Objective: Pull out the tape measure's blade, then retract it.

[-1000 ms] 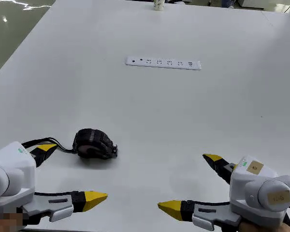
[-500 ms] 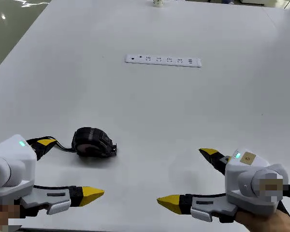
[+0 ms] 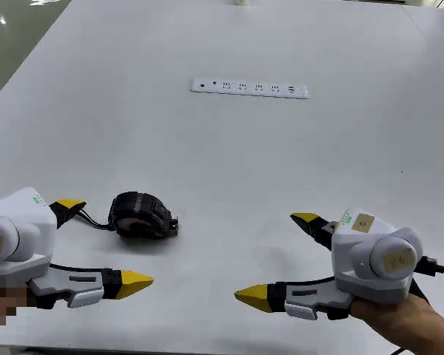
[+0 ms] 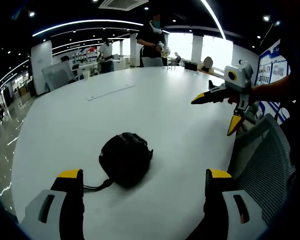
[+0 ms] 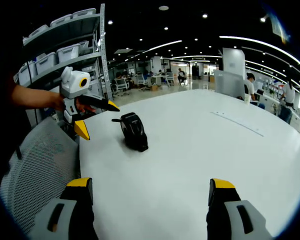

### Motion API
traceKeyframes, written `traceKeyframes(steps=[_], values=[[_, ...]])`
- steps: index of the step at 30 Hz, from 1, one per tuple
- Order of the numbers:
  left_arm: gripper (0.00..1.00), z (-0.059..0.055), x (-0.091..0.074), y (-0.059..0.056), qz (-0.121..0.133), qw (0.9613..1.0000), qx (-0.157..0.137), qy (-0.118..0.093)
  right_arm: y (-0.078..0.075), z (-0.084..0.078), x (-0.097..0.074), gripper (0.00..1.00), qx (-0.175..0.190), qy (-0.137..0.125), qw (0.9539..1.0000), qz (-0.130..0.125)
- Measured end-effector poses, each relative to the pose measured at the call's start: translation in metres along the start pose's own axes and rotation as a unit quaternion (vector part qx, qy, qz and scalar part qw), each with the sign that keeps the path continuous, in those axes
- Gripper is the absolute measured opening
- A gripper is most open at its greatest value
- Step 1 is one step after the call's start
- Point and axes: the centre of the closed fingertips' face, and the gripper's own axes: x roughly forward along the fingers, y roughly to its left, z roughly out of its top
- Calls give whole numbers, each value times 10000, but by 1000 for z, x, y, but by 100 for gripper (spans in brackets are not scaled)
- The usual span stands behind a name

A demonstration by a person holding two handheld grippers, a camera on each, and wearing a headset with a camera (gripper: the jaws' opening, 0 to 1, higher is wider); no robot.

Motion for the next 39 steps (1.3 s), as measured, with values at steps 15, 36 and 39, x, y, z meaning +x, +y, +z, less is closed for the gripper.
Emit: traceKeyframes(steps=[15, 36, 39], values=[[96, -2, 11, 9, -289, 9984, 384, 303, -3, 4, 21, 91, -382, 175, 9983, 406], [71, 1, 22, 19, -755, 9910, 923, 610, -2, 9, 56, 77, -920, 325, 9903, 987], [67, 2, 23, 20, -824, 9889, 1047, 665, -2, 9, 62, 75, -1017, 367, 9884, 1067]])
